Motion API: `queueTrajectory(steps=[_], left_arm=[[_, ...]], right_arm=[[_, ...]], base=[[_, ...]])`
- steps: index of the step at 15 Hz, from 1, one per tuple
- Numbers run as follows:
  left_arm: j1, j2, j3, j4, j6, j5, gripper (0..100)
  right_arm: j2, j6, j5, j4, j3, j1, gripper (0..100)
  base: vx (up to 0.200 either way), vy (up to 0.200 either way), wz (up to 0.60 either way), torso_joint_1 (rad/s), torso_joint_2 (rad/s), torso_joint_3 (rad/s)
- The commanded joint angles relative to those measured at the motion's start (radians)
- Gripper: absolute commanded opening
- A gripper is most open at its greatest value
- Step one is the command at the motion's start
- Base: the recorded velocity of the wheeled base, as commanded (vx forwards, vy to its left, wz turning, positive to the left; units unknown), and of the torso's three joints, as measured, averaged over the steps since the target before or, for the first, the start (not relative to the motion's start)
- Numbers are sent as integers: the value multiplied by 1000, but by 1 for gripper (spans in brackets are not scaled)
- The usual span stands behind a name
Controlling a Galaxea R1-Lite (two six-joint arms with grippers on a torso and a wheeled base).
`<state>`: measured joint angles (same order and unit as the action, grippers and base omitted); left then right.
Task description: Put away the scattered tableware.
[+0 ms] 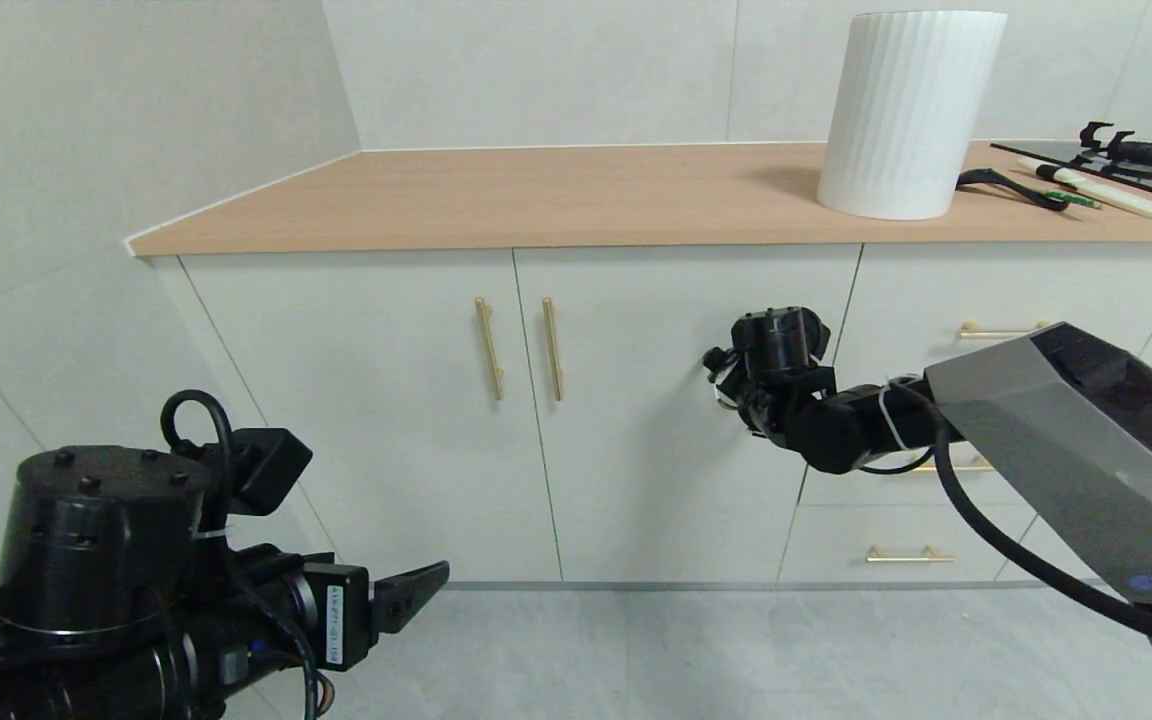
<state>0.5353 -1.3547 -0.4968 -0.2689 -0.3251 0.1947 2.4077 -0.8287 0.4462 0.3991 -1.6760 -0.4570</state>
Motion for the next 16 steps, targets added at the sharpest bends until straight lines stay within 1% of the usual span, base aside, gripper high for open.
queueTrajectory(steps=[1, 3, 5, 6, 8, 9, 10, 11, 12, 13, 14, 16], left_arm=[[0, -1, 0, -1, 0, 0, 100], [0, -3, 0, -1, 0, 0, 100], [0, -3, 1, -1, 0, 0, 100], [0, -3, 0, -1, 0, 0, 100], [0, -3, 1, 0, 0, 0, 100], [0, -3, 1, -1, 0, 0, 100], [0, -3, 1, -1, 1, 0, 100], [0, -1, 1, -1, 1, 0, 100], [0, -1, 1, -1, 1, 0, 100], [0, -1, 1, -1, 1, 0, 100], [0, -1, 3, -1, 1, 0, 100], [0, 0, 4, 0, 3, 0, 100]], right_arm=[[13, 0, 2, 3, -10, 4, 100], [2, -1, 0, 3, -4, 4, 100], [-33, -3, -11, 3, 39, 1, 100], [-97, -3, -70, 4, 125, -11, 100], [-239, -4, -247, 4, 311, -29, 100], [-286, 0, -311, 4, 367, -32, 100], [-375, 11, -460, 6, 484, -32, 100], [-424, 48, -547, 30, 545, -28, 100], [-435, 76, -577, 61, 573, -28, 100], [-435, 76, -577, 61, 573, -28, 100], [-433, 105, -573, 205, 633, -28, 100], [-447, 128, -570, 254, 660, -28, 100]], base=[[0, 0, 0, 0, 0, 0], [0, 0, 0, 0, 0, 0], [0, 0, 0, 0, 0, 0], [0, 0, 0, 0, 0, 0], [0, 0, 0, 0, 0, 0], [0, 0, 0, 0, 0, 0], [0, 0, 0, 0, 0, 0], [0, 0, 0, 0, 0, 0], [0, 0, 0, 0, 0, 0], [0, 0, 0, 0, 0, 0], [0, 0, 0, 0, 0, 0], [0, 0, 0, 0, 0, 0]])
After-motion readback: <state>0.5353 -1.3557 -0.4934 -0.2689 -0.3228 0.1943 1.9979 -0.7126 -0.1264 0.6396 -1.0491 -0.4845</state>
